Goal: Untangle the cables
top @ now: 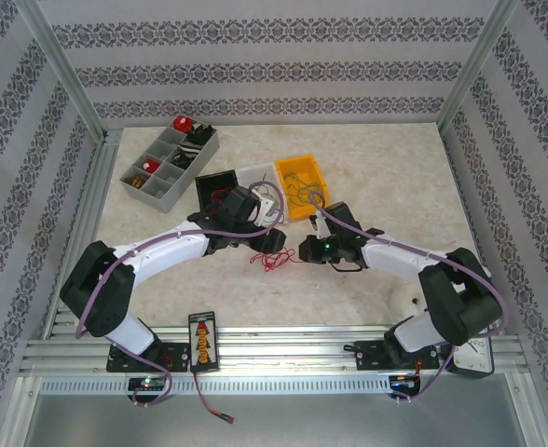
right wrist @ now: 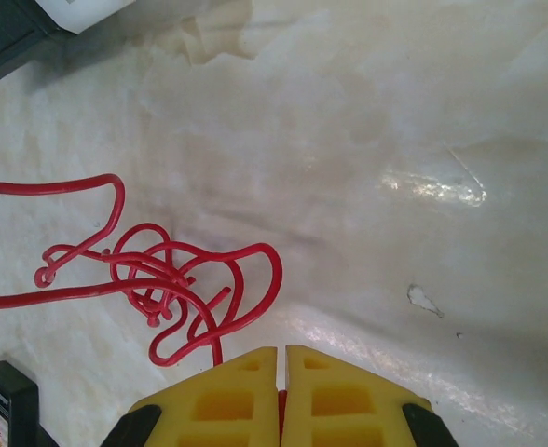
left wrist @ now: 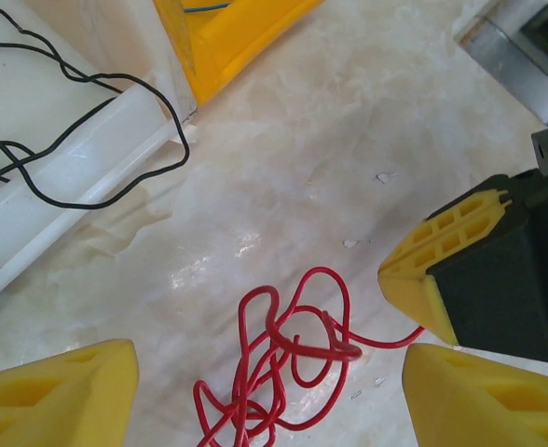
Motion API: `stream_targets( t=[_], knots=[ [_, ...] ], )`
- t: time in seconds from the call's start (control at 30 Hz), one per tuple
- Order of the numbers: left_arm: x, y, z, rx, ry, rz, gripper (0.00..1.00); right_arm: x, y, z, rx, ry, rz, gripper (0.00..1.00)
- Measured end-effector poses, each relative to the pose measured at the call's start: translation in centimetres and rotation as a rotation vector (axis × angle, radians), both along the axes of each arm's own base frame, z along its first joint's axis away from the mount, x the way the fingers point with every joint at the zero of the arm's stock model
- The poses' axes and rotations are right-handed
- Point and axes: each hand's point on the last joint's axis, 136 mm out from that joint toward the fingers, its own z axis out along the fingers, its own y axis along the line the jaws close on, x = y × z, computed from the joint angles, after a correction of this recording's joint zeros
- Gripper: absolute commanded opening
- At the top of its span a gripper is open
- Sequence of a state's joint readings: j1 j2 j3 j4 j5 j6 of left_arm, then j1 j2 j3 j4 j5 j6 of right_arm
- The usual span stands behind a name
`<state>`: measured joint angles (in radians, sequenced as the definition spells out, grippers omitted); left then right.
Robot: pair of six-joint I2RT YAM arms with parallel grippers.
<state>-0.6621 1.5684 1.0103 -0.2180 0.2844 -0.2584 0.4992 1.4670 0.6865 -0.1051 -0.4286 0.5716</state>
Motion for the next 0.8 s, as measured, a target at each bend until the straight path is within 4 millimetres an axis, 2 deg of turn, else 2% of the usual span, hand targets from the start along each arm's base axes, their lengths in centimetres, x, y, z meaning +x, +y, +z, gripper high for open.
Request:
stream_targets(
  t=[0.1,0.23,0.37,0.5,0.63,0.8],
  knots=[
    [-0.9,0.3,-0.9,0.028,0.008,-0.028,0.73,0.3,0.0,0.1,0.006,-0.002,-0.006,0.0],
    [-3.2,0.3,-2.2,0.07,0.027,-0.091,0.72,1.1,-0.9,-0.5,0.006,0.03,-0.058,0.0],
    [-5.4,-0.2,-2.5,0.083,0.019,-0.157,0.68,1.6,-1.4,-1.5,0.011,0.077,-0.109,0.0],
    [-6.7,-1.2,-2.9,0.096,0.012,-0.209,0.65,1.6,-1.4,-2.0,0.023,0.115,-0.131,0.0],
    [-7.0,-1.8,-4.3,0.14,0.007,-0.221,0.6,1.8,-1.2,-1.9,0.037,0.123,-0.141,0.0],
    [-5.6,-1.5,-7.0,0.222,-0.017,-0.174,0.55,2.0,-1.1,-1.7,0.047,0.123,-0.149,0.0]
  ],
)
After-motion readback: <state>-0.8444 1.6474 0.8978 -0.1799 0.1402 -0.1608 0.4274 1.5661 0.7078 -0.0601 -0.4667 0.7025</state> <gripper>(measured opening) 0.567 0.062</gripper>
